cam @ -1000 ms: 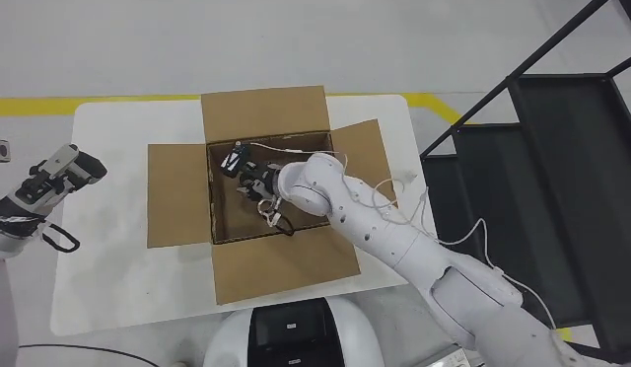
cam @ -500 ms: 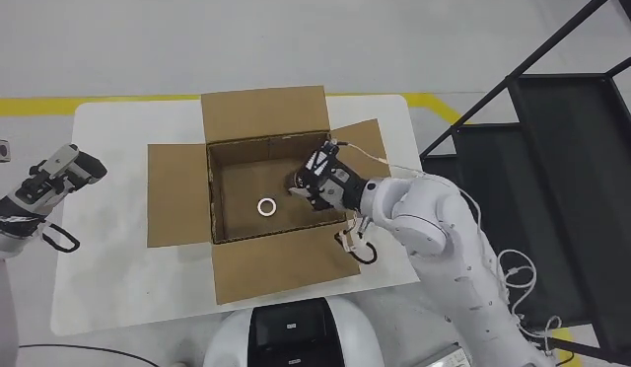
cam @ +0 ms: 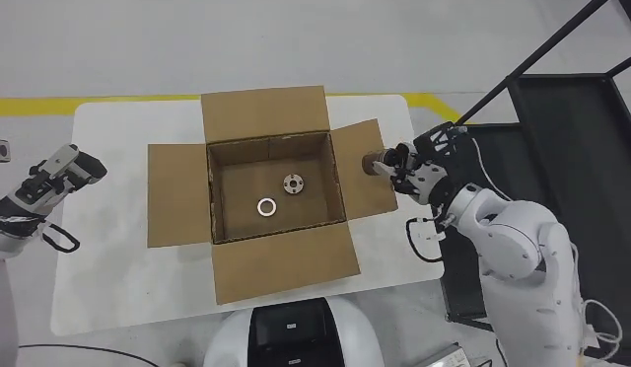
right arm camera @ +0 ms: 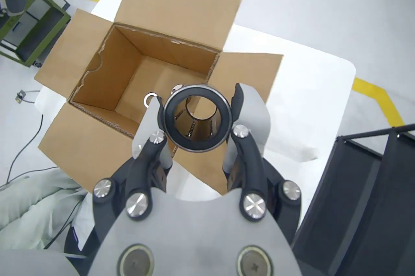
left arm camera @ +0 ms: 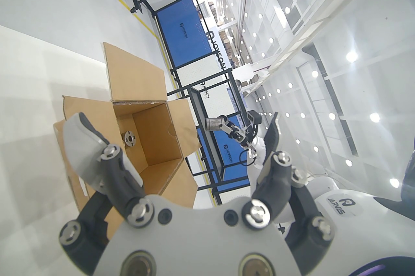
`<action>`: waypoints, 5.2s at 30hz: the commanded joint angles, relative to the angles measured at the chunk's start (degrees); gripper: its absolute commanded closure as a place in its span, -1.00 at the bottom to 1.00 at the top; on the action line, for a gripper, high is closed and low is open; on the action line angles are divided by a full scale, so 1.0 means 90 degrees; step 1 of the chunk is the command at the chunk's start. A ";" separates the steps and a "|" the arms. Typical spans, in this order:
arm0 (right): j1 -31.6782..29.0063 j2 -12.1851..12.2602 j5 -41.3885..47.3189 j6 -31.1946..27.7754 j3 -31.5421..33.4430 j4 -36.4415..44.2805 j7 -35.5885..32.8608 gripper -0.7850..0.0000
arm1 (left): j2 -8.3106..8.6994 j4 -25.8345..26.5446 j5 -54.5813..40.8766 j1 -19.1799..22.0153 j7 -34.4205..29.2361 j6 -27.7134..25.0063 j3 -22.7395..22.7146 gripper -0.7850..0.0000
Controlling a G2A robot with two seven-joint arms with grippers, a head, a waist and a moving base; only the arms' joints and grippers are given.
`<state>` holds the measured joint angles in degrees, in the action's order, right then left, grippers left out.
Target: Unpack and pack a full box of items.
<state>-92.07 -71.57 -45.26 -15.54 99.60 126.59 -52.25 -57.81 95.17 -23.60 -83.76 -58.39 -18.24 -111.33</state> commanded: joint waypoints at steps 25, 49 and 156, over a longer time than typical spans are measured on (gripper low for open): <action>-0.0118 0.0014 -0.0997 0.1697 -0.0713 -0.2652 0.0889 1.00 | 0.0000 0.0000 0.0000 0.0000 0.0000 0.0000 0.0000 -1.00; 0.0581 -0.0094 -0.1958 0.3346 -0.1470 -0.3845 0.1687 1.00 | 0.0000 0.0000 0.0000 0.0000 0.0000 0.0000 0.0000 -1.00; 0.4080 -0.0618 -0.0650 0.0532 -0.5377 -0.4850 0.0519 -1.00 | 0.0000 0.0000 0.0000 0.0000 0.0000 0.0000 0.0000 -1.00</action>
<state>-55.35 -77.13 -51.10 -10.76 51.20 82.95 -47.58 -57.81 95.17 -23.60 -83.76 -58.39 -18.24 -111.33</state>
